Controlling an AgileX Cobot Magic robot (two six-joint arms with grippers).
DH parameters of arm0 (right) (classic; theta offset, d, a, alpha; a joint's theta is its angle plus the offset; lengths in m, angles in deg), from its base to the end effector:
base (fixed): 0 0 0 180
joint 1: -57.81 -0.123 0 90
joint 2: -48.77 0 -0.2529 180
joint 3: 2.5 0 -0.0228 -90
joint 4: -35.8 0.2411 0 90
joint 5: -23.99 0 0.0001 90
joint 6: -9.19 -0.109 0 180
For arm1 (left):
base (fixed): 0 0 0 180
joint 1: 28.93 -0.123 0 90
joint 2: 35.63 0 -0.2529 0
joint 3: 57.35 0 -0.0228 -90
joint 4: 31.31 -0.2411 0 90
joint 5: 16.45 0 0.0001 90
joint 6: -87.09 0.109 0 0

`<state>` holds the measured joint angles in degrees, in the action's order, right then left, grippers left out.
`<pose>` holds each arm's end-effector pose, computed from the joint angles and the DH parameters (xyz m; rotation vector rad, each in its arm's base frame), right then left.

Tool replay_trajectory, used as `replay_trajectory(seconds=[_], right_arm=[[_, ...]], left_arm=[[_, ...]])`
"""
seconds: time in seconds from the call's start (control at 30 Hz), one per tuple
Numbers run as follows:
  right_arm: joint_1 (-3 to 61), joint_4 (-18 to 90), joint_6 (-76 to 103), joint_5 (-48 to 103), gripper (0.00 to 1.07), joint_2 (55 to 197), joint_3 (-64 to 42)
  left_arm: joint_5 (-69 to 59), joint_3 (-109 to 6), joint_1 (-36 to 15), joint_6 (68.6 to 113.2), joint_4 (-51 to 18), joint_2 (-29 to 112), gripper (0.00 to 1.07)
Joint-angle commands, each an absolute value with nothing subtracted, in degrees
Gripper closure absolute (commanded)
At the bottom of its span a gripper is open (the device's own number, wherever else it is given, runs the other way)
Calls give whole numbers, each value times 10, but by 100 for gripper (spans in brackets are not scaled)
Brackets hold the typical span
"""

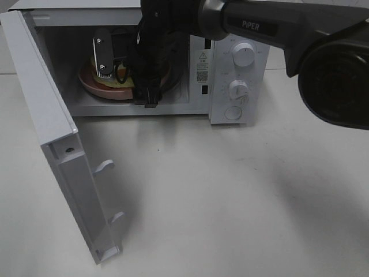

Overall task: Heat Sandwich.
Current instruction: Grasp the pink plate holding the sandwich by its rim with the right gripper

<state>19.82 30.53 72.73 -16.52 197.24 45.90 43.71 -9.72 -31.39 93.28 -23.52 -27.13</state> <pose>0.4187 0.3187 0.1516 -1.9527 1.5171 -0.2981 0.0351 -0.0113 0.2660 0.0715 2.0216 -0.0668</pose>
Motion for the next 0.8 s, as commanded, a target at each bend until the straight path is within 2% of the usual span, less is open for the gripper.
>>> replay_trajectory(seconds=[0.03, 0.8], right_arm=[[197, 301, 724, -171, 25, 1988, 465], [198, 307, 730, -172, 32, 2038, 496]], left_arm=[[430, -94, -317, 929, -234, -283, 3], [430, -94, -317, 929, -237, -283, 3]])
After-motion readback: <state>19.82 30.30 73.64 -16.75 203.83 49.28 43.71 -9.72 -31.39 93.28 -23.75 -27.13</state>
